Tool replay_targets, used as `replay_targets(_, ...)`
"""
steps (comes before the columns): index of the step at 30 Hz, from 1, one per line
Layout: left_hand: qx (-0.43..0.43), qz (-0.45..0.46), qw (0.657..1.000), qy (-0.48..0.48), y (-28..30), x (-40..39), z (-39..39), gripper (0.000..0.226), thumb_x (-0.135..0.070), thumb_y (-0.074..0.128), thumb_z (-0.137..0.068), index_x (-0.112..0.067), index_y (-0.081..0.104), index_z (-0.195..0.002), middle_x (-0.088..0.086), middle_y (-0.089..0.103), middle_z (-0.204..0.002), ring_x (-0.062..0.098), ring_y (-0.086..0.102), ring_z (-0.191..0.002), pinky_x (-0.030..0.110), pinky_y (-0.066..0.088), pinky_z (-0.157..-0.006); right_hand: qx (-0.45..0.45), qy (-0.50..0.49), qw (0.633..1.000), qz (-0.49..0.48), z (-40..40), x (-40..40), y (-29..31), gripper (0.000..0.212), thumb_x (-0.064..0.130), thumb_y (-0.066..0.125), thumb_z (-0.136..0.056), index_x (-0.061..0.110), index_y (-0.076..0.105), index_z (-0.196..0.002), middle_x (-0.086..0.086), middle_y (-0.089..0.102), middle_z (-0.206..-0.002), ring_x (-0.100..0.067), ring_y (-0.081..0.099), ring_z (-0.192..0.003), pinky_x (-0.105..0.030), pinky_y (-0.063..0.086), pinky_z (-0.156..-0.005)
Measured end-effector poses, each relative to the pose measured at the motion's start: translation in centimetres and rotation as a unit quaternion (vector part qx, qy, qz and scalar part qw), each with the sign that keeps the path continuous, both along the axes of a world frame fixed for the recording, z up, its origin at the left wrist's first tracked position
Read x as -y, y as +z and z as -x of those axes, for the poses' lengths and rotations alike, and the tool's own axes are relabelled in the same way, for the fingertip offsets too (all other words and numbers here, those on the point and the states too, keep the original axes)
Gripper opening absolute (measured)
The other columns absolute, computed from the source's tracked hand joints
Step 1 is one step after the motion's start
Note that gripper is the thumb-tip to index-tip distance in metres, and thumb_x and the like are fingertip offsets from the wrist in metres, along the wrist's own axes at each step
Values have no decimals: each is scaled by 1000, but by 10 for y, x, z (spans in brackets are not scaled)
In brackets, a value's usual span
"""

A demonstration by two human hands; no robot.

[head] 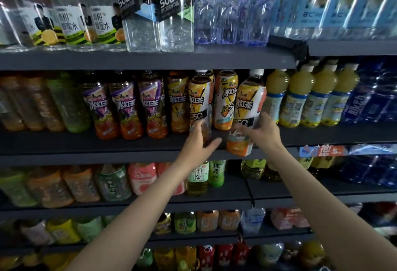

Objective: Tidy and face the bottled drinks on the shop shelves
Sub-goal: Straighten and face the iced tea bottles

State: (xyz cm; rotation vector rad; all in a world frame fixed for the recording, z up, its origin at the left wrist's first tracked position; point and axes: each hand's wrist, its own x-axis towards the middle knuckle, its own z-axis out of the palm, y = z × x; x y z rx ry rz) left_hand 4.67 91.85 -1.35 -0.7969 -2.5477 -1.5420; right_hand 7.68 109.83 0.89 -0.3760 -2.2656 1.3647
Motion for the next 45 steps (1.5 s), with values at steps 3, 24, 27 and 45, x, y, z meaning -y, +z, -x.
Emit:
replay_targets(3,253,-74,955,-132,17,0,-12,46,-33,55,-90,-17,40,-131,-1,57,-121,13,57,-110,19,45,-93,-28,113,969,220,-21,14,11,40,20,74,-80,7,57,-114,-10,69,-107,-23,68,-93,-30,57,-70)
replay_targets(24,282,-156,939,-123,46,62,-23,56,-33,70,-67,-17,52,-117,8,60,-120,17,64,-100,30,54,-85,-40,130,887,442,-35,56,39,30,15,69,-85,2,58,-109,-13,68,-105,-22,68,-88,-34,57,-77)
replay_targets(27,226,-95,964,-100,40,61,-21,70,-35,75,-62,-16,50,-125,4,58,-120,17,62,-105,34,50,-94,-42,167,892,417,-39,52,41,22,14,64,-88,6,58,-108,-9,69,-101,-19,68,-87,-30,59,-73)
replay_targets(45,305,-139,935,-116,44,51,-25,40,-23,65,-82,-11,54,-119,5,64,-111,16,64,-97,25,55,-80,-63,175,868,461,-41,42,31,32,12,63,-87,4,56,-117,-13,67,-114,-25,64,-104,-38,52,-90)
